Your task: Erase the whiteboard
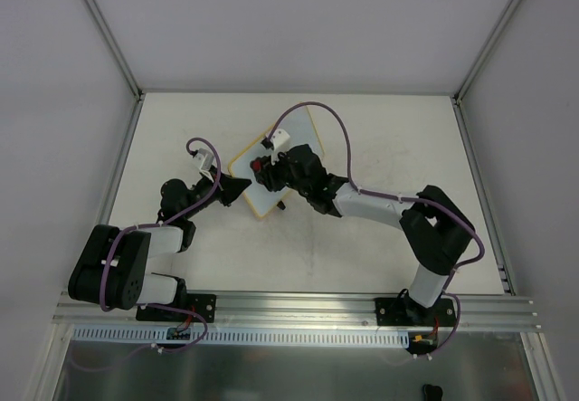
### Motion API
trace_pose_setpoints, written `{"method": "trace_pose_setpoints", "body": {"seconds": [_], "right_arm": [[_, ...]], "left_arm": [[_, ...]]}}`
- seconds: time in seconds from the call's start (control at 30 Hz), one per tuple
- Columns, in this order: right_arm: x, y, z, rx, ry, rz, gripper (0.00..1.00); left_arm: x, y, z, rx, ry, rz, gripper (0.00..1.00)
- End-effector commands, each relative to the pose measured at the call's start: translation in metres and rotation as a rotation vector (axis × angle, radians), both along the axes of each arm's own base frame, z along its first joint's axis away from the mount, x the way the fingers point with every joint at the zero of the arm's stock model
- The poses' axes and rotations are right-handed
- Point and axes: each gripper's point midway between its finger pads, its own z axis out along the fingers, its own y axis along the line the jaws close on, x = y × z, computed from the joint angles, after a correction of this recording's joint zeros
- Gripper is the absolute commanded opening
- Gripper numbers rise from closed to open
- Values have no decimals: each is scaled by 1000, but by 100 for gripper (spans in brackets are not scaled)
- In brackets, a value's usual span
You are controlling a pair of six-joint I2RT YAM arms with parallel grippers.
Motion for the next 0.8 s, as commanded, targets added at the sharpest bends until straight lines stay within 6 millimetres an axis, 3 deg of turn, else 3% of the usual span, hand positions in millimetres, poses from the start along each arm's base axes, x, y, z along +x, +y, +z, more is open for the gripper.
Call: {"method": "trace_pose_setpoints", "body": {"seconds": [0.0,0.27,0.5,0.63,0.77], "right_arm": [[-18,25,16,61,-24,77,0],[-1,14,13,35,-49,23,0],[52,-33,17,65,7,-70,0],[87,-70,11,92,52,-141,0],[114,-93,-2,110,99,-198,0]], "left_arm": [[-25,-26,26,-8,-118,-202,0],[-27,-26,26,-8,-120,-203,0],[-27,-26,25,-10,-116,-204,0],[-27,-26,26,-11,-119,-205,0],[-26,-26,29,-13,-121,-208,0]]}}
